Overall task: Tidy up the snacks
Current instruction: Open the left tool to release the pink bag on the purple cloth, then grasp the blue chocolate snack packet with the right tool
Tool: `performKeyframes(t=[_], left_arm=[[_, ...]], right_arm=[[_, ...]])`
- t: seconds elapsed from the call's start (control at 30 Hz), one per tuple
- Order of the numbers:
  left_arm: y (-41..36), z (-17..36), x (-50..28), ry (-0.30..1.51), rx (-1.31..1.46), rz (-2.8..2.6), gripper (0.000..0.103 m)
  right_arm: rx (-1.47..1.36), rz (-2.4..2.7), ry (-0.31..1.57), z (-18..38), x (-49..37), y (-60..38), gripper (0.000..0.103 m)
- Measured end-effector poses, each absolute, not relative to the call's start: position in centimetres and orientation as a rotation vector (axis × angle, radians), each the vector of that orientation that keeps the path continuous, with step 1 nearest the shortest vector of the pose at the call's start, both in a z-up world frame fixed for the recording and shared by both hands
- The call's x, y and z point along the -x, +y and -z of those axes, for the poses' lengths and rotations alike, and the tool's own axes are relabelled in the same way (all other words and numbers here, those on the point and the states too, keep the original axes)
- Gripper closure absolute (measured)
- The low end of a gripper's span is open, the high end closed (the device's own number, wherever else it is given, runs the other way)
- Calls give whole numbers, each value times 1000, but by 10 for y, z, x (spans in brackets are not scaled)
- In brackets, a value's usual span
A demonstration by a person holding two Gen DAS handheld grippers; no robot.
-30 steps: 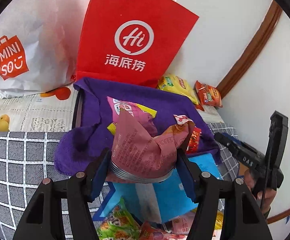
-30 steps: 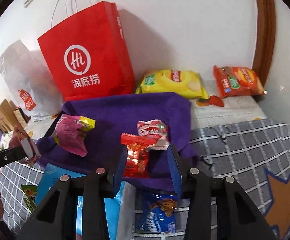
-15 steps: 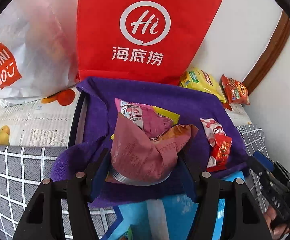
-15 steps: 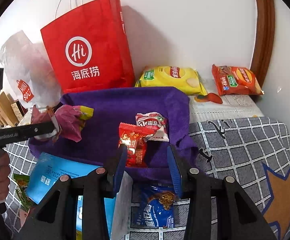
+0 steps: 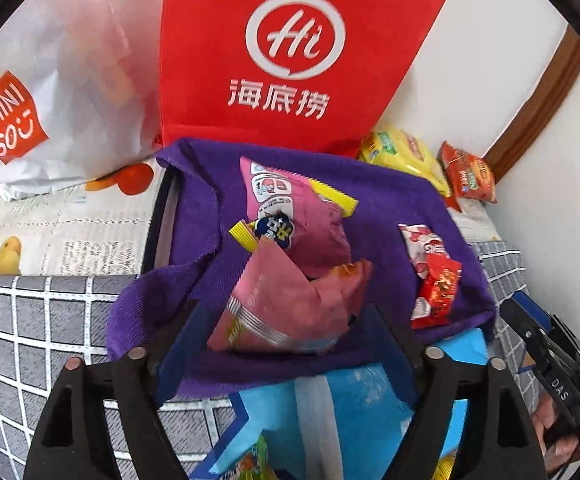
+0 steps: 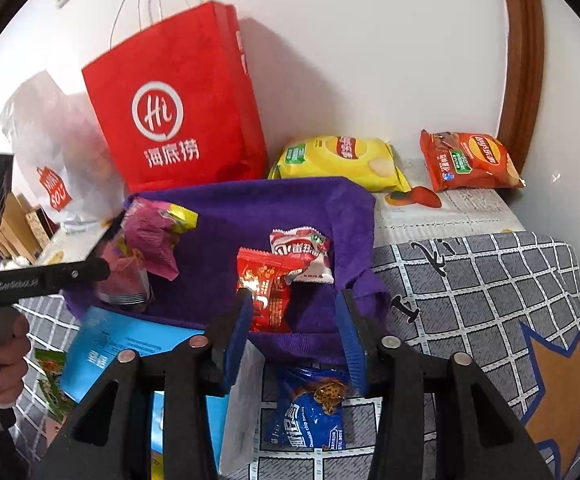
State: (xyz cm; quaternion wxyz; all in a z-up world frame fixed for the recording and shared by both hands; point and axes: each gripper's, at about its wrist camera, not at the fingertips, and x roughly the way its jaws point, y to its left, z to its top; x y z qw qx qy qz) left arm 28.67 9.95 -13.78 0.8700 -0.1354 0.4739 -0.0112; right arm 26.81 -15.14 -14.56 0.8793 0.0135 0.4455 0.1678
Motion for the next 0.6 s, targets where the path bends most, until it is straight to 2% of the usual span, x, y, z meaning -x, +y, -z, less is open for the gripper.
performKeyframes(t=[0.23, 0.6], left_arm=[[121, 125, -258, 937, 350, 47, 21], [146, 134, -226, 880, 405, 52, 21]], right_arm=[[-25, -341, 956, 143, -249, -170, 49], [30, -351, 1056, 184, -238, -168, 49]])
